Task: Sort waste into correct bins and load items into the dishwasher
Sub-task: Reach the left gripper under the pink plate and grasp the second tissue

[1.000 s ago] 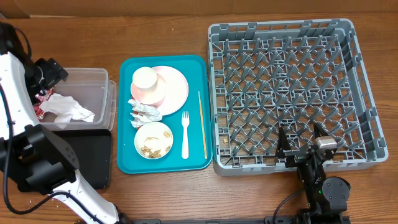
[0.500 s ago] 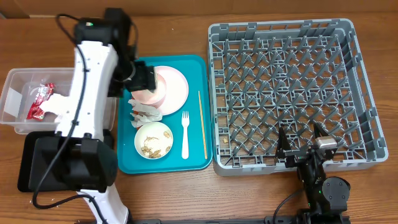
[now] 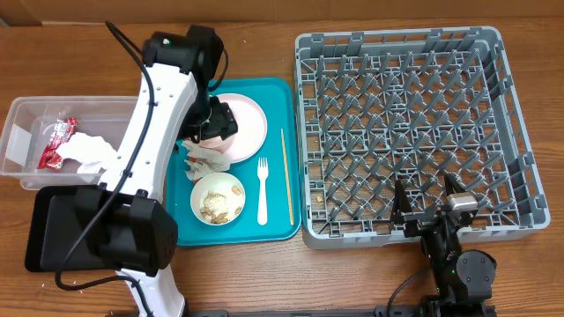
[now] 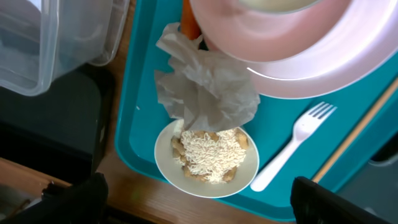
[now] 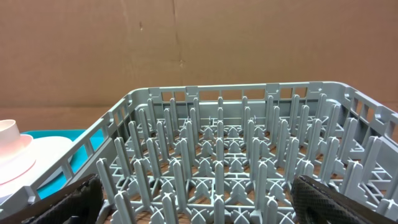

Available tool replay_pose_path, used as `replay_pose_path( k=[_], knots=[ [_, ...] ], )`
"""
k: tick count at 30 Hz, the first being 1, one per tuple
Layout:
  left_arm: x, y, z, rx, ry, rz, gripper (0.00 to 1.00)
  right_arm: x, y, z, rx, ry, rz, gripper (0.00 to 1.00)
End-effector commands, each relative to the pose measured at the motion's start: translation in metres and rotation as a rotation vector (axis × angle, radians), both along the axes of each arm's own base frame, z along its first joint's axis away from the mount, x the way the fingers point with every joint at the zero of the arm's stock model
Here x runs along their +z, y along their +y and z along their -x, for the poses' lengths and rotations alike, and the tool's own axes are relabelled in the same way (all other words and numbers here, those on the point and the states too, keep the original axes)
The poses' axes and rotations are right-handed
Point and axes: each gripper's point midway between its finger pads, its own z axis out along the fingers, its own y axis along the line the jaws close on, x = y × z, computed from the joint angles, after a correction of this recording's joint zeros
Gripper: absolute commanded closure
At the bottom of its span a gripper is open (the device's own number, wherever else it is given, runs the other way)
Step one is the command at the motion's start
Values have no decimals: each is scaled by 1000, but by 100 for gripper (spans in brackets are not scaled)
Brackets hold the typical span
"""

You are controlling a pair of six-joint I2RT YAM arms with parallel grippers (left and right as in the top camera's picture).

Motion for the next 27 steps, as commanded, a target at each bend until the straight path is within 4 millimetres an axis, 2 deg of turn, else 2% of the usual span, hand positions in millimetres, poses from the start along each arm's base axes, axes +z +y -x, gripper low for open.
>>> replay_pose_path(
  k=[1,8,11,18,20,23,27],
  knots=[
    [-17,0,10,44,23,-19,4,-2,-1,0,-5,-2,-5,0],
    [-75,-9,16,57,44,27,3,-2,-1,0,-5,-2,-5,0],
    [-86,-9,14,57,30,31,0,-2,-1,0,-5,-2,-5,0],
    [-93,-10,8,56,0,38,1,-2,-1,0,-5,-2,-5,0],
    [-93,-11,7,55,-2,39,12,-2,-1,0,-5,-2,-5,0],
    [-93,-11,7,55,-3,39,18,-2,-1,0,-5,-2,-5,0],
    [-94,-10,2,54,-22,37,14,-2,-1,0,-5,-2,-5,0]
  ],
)
